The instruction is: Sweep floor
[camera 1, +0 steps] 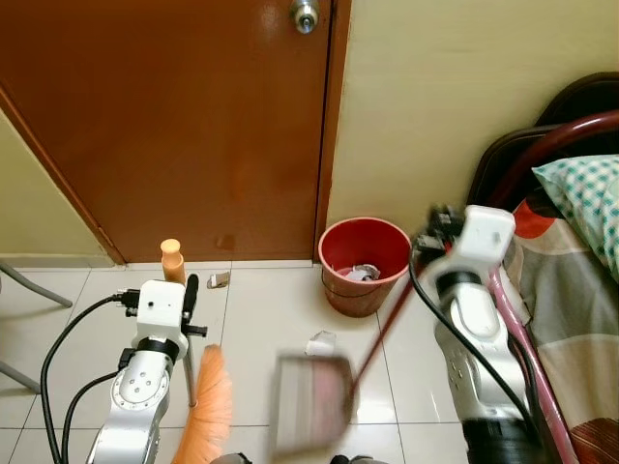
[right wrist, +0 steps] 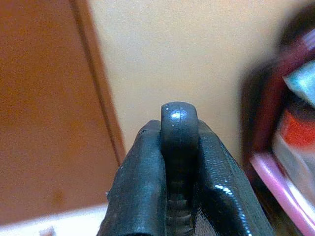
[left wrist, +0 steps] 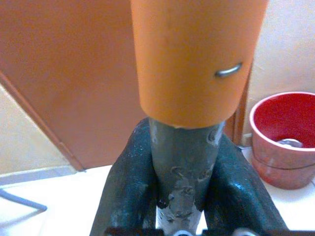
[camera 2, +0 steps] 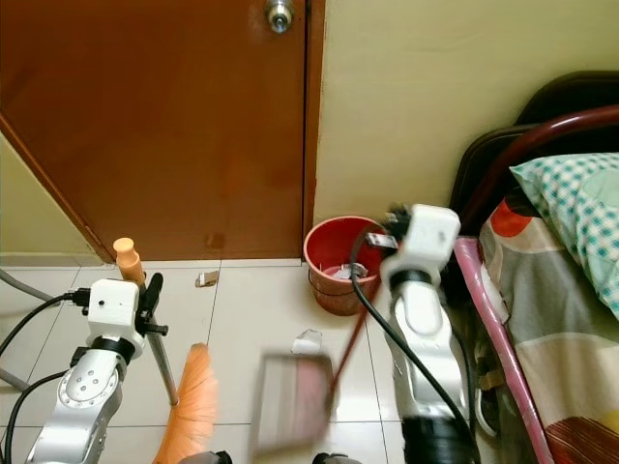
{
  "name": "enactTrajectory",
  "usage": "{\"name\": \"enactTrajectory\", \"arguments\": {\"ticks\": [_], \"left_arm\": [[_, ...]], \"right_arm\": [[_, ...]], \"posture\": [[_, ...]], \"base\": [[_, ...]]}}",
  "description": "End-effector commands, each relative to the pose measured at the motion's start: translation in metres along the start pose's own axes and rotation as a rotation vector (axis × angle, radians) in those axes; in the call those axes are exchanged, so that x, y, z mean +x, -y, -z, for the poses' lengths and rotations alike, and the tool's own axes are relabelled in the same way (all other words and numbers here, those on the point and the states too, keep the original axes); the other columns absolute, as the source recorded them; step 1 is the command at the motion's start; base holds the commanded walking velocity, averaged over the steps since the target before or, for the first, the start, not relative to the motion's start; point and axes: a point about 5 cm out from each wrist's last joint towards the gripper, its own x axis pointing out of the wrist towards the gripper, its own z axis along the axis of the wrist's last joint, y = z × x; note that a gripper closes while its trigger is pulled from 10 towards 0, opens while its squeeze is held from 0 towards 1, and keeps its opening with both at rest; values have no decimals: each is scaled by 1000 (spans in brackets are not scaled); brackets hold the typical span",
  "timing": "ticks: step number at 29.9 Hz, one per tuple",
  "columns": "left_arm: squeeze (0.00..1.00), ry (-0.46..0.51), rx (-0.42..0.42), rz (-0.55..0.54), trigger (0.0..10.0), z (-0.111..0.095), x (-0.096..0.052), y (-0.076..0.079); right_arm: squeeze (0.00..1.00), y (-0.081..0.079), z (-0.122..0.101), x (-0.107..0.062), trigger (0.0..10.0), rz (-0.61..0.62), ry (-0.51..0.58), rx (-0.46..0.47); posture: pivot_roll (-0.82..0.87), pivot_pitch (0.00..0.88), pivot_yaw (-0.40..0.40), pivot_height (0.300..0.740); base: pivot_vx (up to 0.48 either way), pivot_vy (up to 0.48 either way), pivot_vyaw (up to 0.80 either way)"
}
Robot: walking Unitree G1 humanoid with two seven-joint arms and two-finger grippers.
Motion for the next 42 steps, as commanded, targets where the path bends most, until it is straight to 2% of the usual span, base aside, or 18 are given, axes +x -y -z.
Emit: {"name": "enactTrajectory", "arguments": {"ticks": [1, 4, 5, 6, 7, 8, 10, 13, 18, 23, 30, 42], "left_arm": [[0, -3, 12, -6, 10000, 1, 0, -5], [0, 12, 6, 2, 10000, -2, 1, -3], [0, 66, 72, 47, 10000, -9, 3, 1], [0, 66, 72, 47, 10000, -9, 3, 1], [0, 116, 117, 90, 10000, -17, 6, 5], [0, 126, 120, 98, 10000, -18, 7, 6], [0, 130, 60, 71, 10000, -24, 16, 4], [0, 152, 31, 74, 10000, -32, 23, 5], [0, 192, 6, 155, 10000, -39, 17, 16], [0, 172, -7, 158, 10000, -34, 14, 19], [0, 178, -11, 166, 10000, -33, 15, 21], [0, 188, -11, 183, 10000, -36, 13, 23]], "right_arm": [[0, 4, -3, 1, 10000, 24, 9, 17], [0, 10, -3, -1, 10000, 42, 17, -11], [0, 13, -2, -1, 10000, 58, 15, -16], [0, 13, -2, -1, 10000, 58, 15, -16], [0, 16, 0, -1, 10000, 72, 10, -24], [0, 17, 0, -1, 10000, 76, 9, -27], [0, 22, 4, 0, 10000, 91, 1, -70], [0, 29, 8, -1, 10000, 119, -22, -80], [0, 40, 9, -7, 10000, 140, -19, -104], [0, 46, 16, -15, 10000, 146, -35, -127], [0, 47, 23, -22, 10000, 123, -49, -166], [0, 41, 24, -19, 10000, 86, -35, -190]], "posture": [[52, 165, 4, 740], [43, 170, 3, 740], [42, 174, 3, 740], [42, 174, 3, 740], [40, 177, 1, 740], [40, 177, 1, 740], [43, 175, -2, 740], [33, 170, 0, 740], [30, 170, 4, 740], [28, 169, 6, 740], [29, 171, 3, 740], [36, 180, 0, 740]], "base": [[0, 0, 0], [0, 0, 0], [0, 0, 0], [0, 0, 0], [0, 0, 0], [0, 0, 0], [0, 0, 0], [0, 0, -213], [0, 0, -768], [0, 0, -800], [0, 0, -656], [22, 0, -723]]}}
